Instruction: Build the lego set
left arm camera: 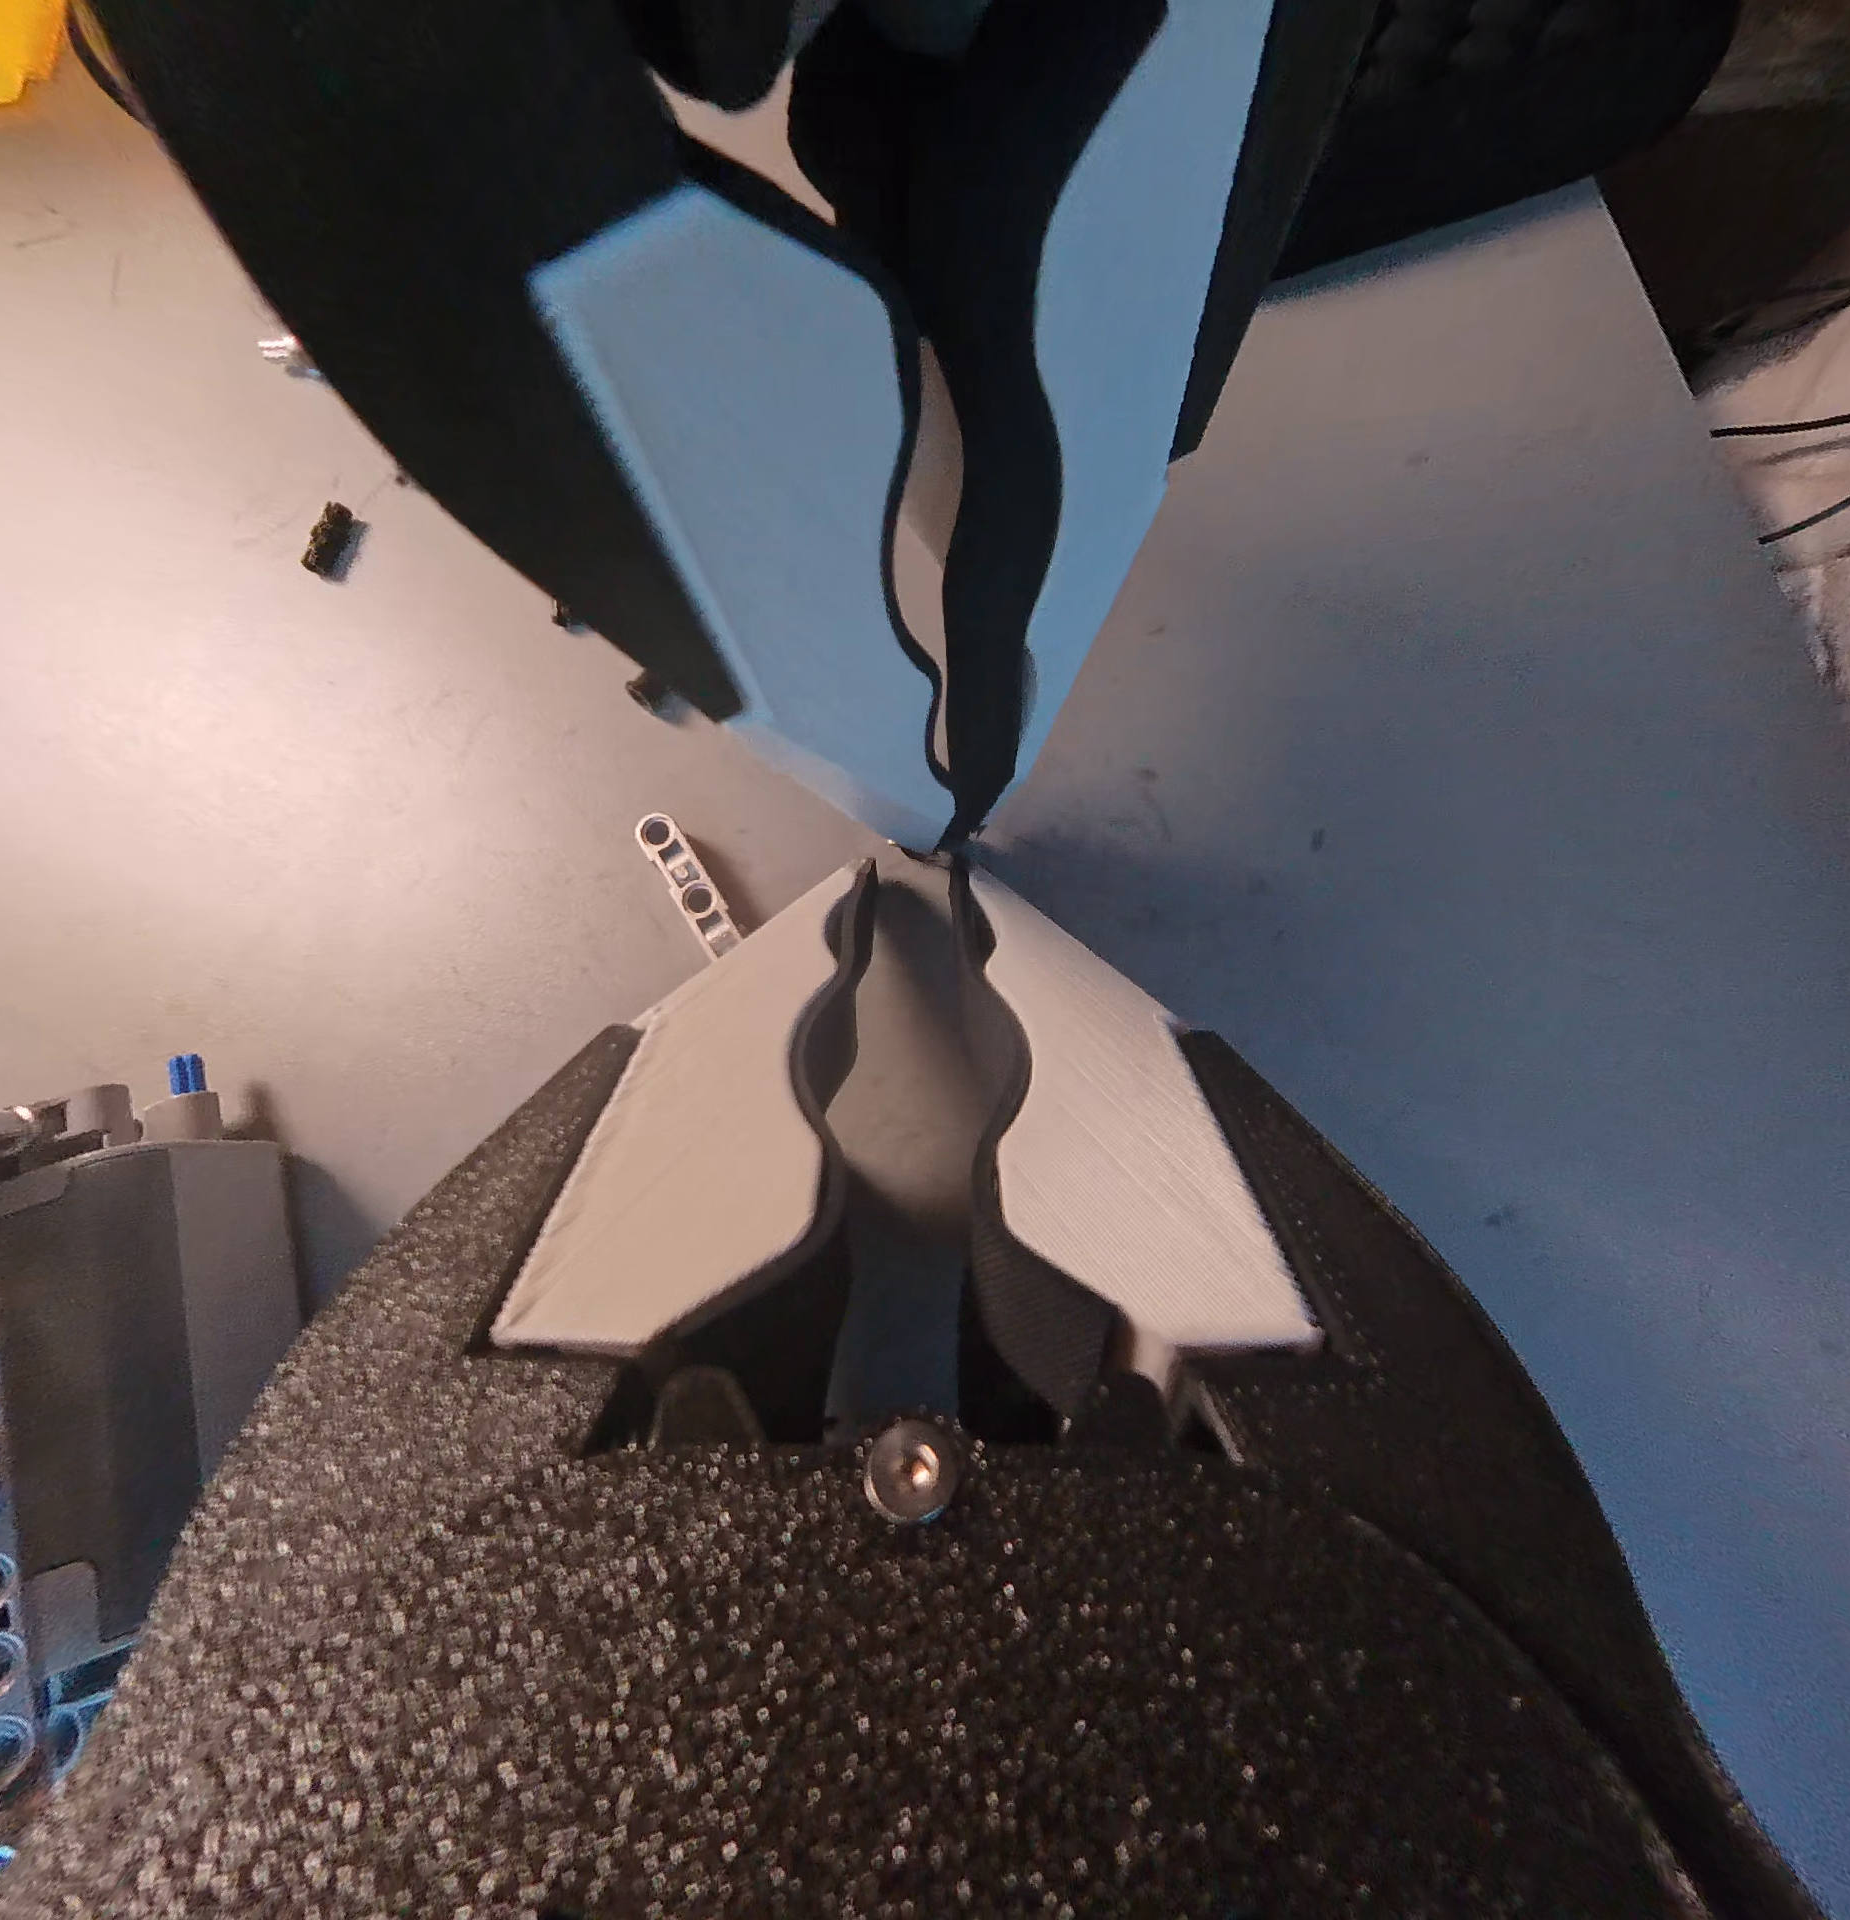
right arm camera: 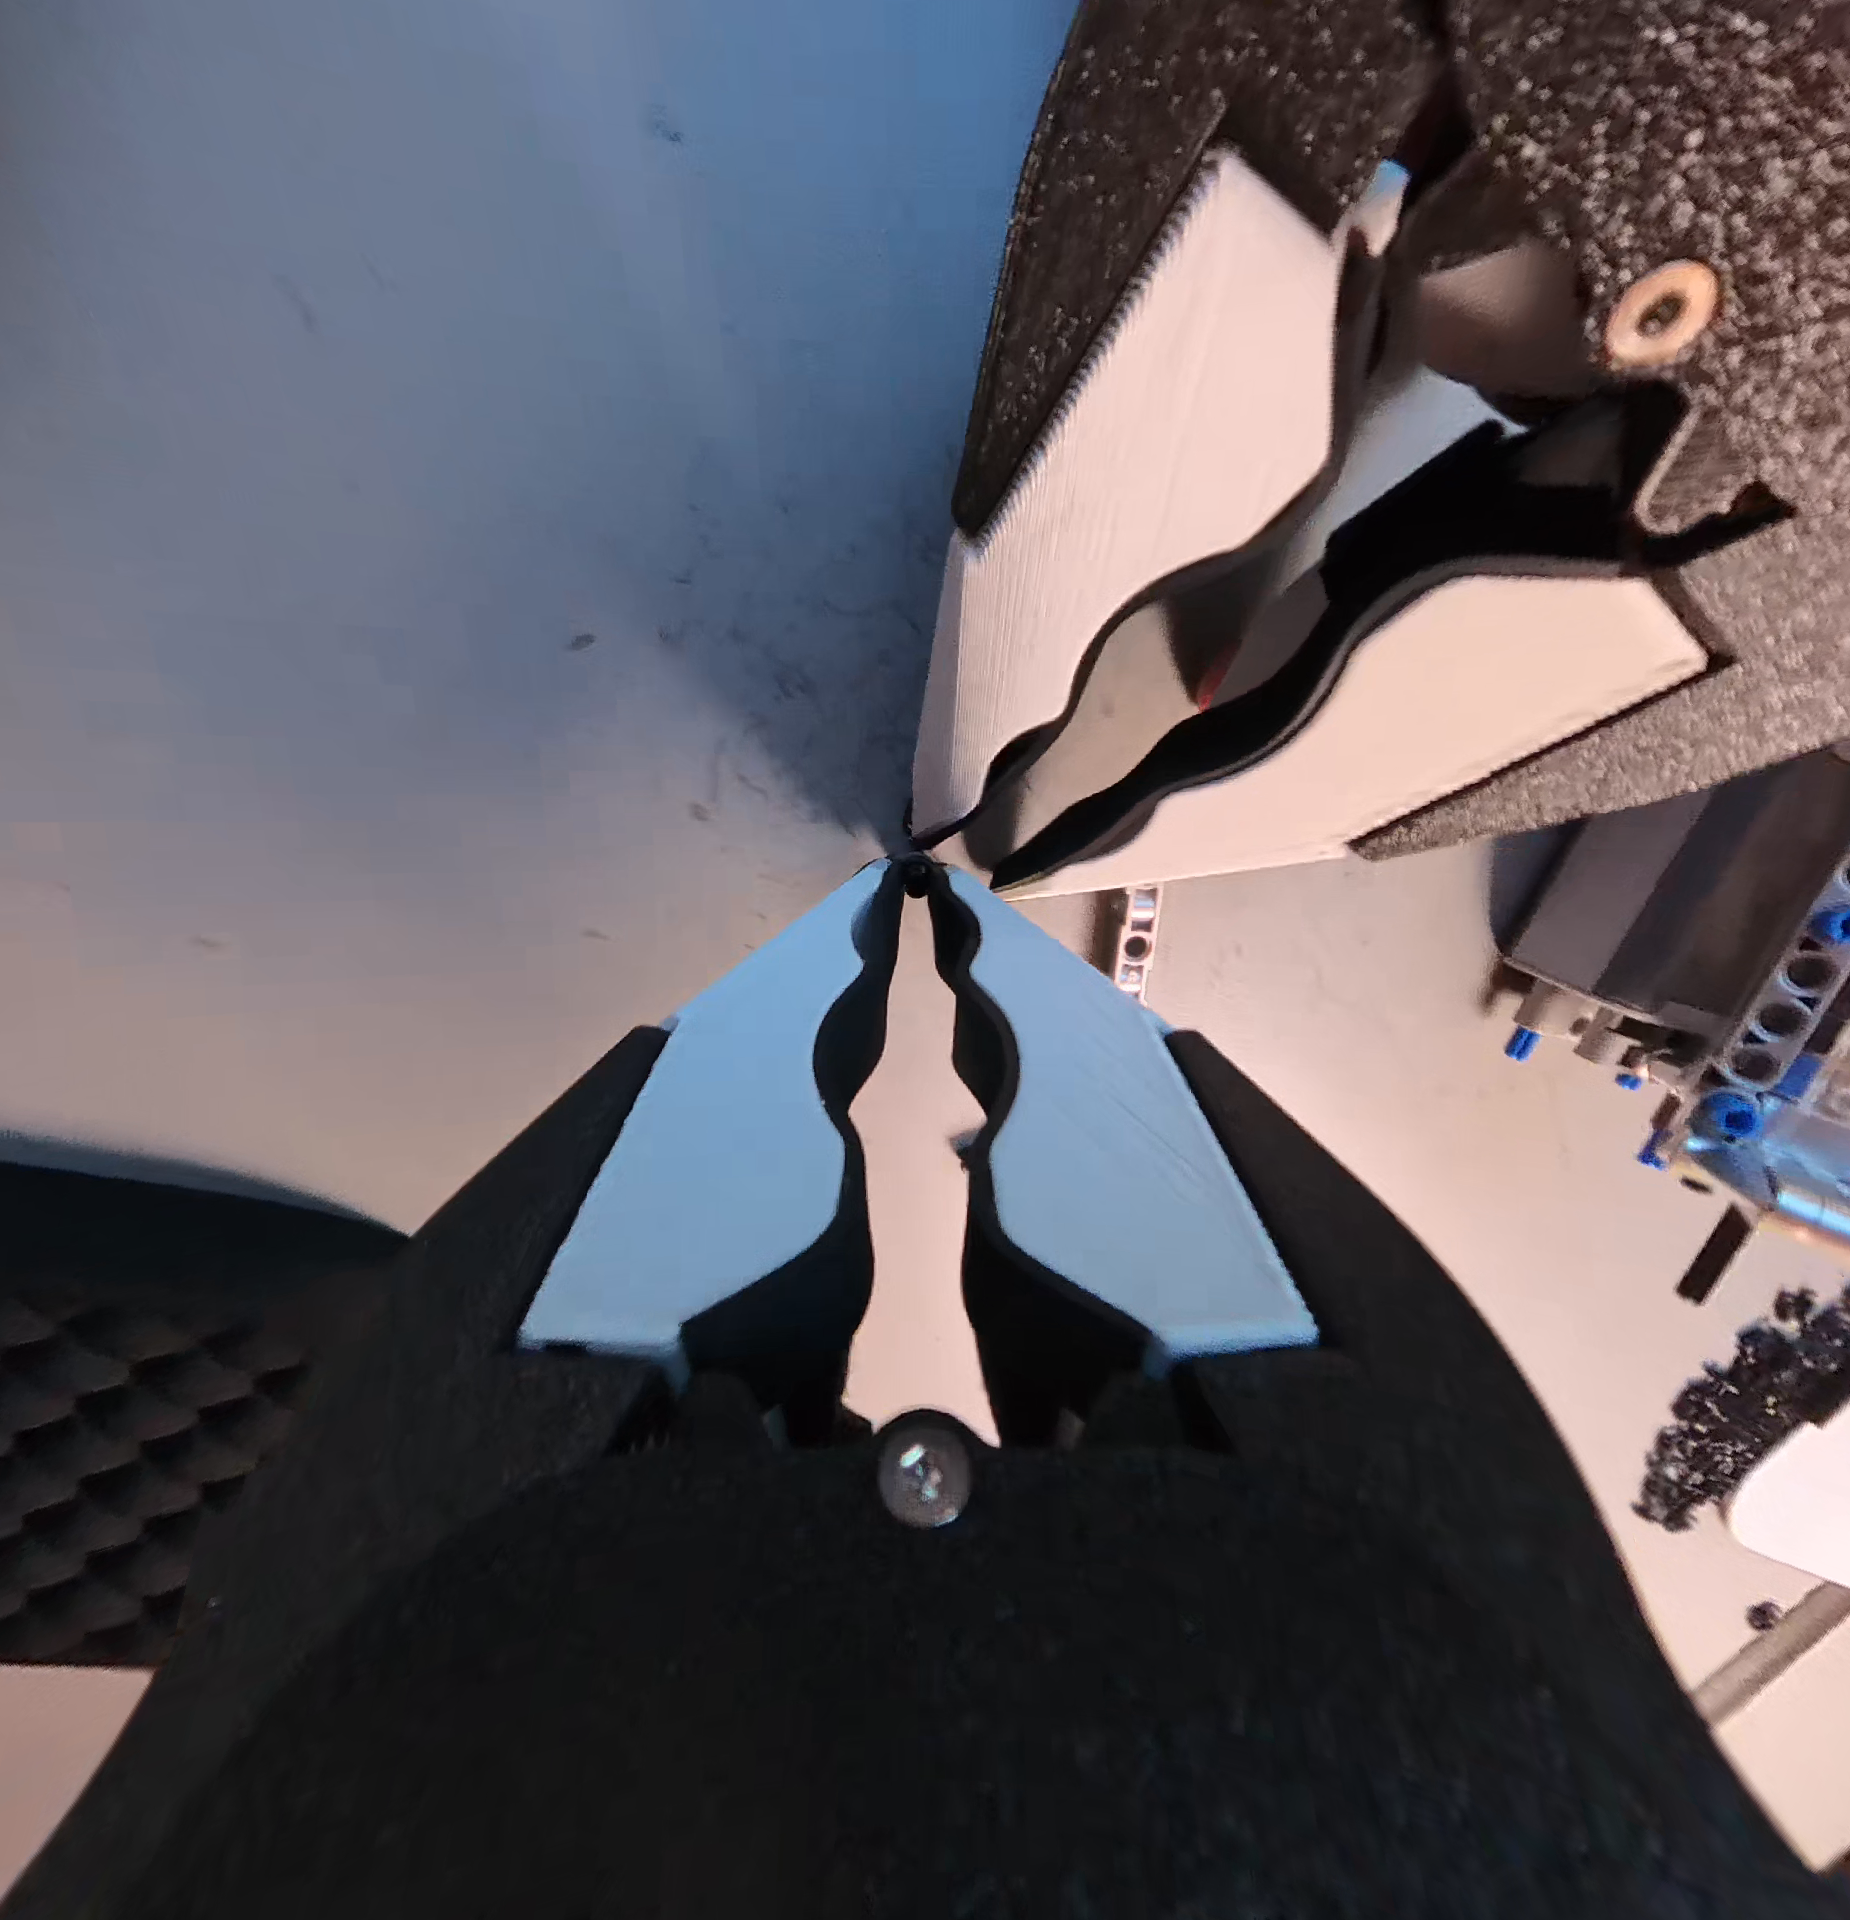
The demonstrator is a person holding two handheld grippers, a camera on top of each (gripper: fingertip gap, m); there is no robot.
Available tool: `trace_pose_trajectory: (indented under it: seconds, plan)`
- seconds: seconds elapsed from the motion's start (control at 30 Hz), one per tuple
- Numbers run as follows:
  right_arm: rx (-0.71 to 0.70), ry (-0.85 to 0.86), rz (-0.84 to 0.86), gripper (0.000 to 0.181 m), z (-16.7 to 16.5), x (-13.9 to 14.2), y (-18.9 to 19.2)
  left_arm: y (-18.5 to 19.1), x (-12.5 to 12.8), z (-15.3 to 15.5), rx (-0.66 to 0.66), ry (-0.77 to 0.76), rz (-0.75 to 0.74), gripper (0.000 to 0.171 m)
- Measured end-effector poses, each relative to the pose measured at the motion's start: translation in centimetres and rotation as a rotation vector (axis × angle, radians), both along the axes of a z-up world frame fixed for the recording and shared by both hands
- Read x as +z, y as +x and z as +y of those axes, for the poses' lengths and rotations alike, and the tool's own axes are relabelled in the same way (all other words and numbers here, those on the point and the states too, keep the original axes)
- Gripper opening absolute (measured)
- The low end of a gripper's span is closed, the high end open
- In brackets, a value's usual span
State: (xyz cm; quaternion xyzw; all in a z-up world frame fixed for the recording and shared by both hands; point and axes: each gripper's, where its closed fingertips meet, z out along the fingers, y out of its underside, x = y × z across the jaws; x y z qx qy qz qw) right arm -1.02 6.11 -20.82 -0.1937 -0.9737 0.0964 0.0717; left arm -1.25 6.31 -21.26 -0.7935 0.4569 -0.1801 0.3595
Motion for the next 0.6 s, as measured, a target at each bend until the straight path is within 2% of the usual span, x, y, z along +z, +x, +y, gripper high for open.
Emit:
trace_pose_trajectory:
  seconds: [0.03, 0.13, 0.23, 0.3, 0.4, 0.6]
  plan:
    - [-0.013, -0.012, 0.02, 0.005, 0.0, 0.0, -0.1, 0.0, 0.0, 0.0, 0.0, 0.004, 0.002, 0.012]
    - [-0.042, -0.031, 0.043, 0.019, 0.3, 0.2, 0.1, 0.0, 0.0, 0.0, 0.002, 0.014, 0.006, 0.013]
    - [-0.084, -0.061, 0.068, 0.021, 0.4, 0.8, 0.4, -0.1, 0.0, 0.0, 0.003, 0.018, 0.007, 0.013]
    - [-0.113, -0.103, 0.1, 0.018, -0.1, 1.4, 0.4, -0.1, 0.0, -0.1, 0.004, 0.019, 0.008, 0.013]
    - [-0.146, -0.101, 0.171, 0.0, -0.2, 1.7, -0.2, -0.1, 0.0, -0.1, 0.004, 0.018, 0.007, 0.012]
    - [-0.155, -0.094, 0.146, 0.0, -0.3, 1.0, -0.3, -0.1, 0.0, -0.1, 0.004, 0.027, 0.01, 0.012]
